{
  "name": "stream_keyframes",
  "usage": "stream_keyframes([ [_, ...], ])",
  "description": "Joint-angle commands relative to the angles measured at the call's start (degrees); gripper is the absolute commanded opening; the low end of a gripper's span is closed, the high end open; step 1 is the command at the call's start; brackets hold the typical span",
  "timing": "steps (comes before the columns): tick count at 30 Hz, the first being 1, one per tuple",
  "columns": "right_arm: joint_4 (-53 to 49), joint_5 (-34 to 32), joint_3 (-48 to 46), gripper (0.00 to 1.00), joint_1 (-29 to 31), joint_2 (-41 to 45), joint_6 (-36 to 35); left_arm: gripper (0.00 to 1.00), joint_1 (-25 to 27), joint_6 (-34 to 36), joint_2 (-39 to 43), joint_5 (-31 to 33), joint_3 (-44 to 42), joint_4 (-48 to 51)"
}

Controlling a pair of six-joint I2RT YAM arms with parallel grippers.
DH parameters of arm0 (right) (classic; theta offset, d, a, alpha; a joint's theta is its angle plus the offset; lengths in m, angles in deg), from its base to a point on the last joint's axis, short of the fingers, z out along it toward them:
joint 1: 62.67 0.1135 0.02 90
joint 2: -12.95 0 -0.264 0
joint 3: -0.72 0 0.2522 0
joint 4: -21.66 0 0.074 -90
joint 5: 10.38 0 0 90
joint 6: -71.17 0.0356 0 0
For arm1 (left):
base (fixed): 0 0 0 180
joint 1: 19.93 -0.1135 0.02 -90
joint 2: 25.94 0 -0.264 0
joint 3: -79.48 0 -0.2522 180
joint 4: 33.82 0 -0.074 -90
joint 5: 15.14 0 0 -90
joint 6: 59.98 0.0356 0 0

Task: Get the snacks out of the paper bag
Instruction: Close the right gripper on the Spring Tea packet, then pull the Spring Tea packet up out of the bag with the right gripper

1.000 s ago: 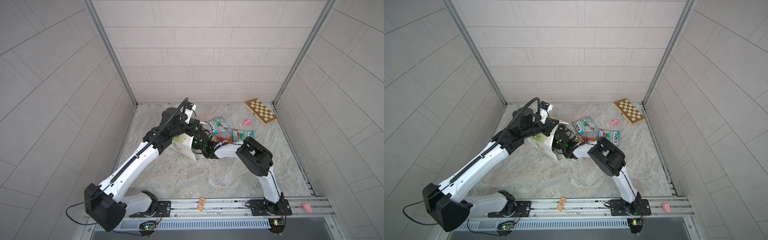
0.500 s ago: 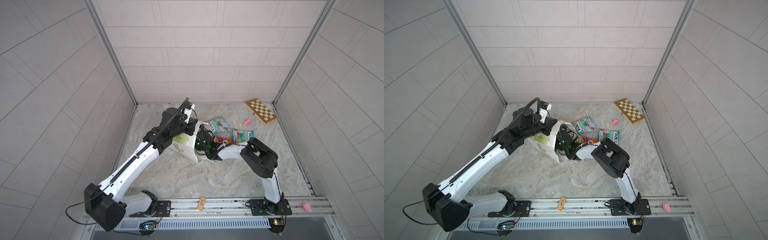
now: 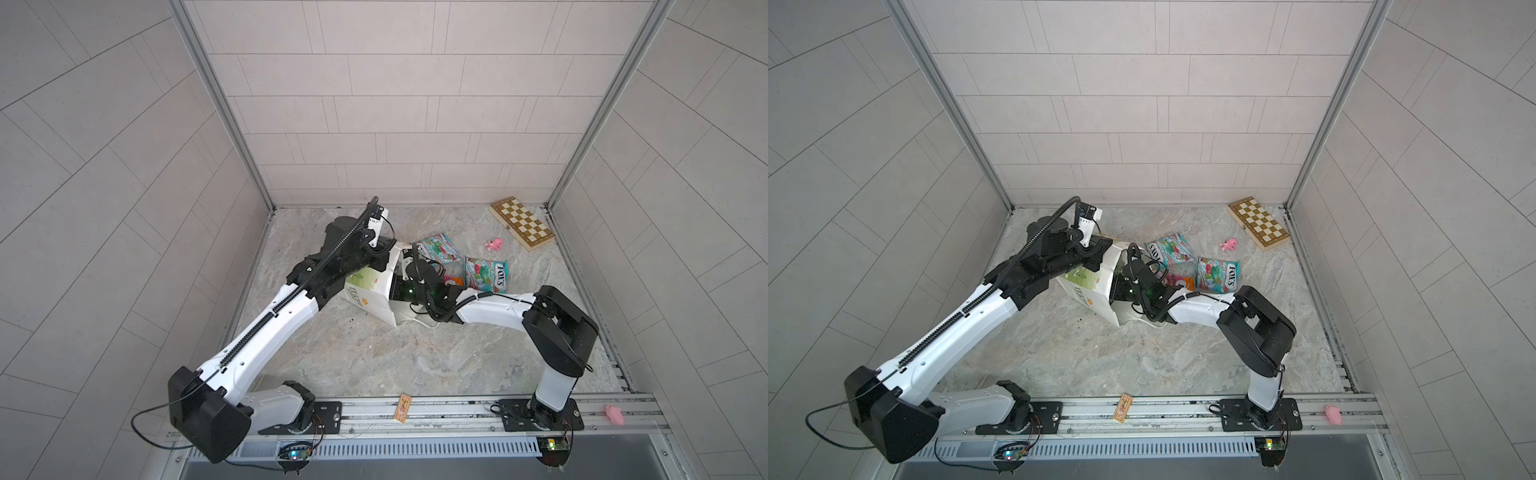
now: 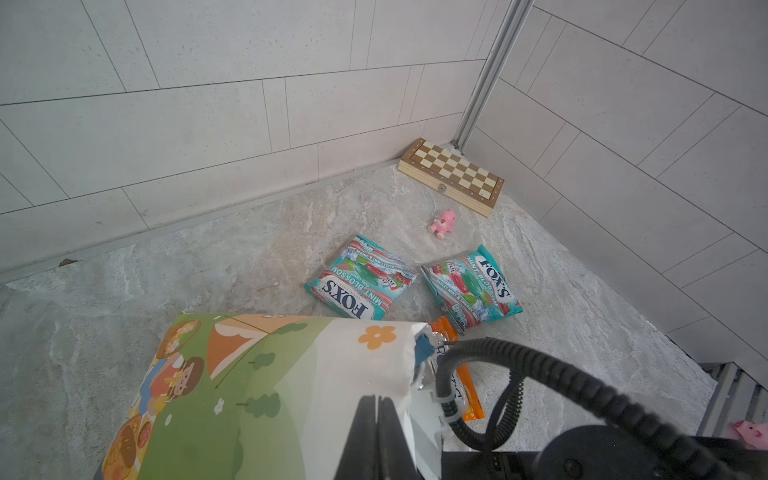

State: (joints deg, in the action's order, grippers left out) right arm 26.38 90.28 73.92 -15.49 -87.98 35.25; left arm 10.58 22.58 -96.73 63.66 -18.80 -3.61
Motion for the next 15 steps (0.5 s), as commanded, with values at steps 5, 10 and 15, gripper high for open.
stream_keyframes([
  [5,-9.6,-2.6,-2.3,0.0,-0.2,8.7,-7.4,0.0,0.2,0.3,1.8,1.7,0.8,0.0],
  [10,-14.1,-2.6,-3.0,0.0,-0.2,13.4,-11.2,0.0,0.2,0.3,1.8,1.5,0.9,0.0],
  [15,-17.5,-3.3,-3.4,0.0,-0.2,17.2,-14.7,0.0,0.3,0.2,1.7,1.1,0.8,0.0],
])
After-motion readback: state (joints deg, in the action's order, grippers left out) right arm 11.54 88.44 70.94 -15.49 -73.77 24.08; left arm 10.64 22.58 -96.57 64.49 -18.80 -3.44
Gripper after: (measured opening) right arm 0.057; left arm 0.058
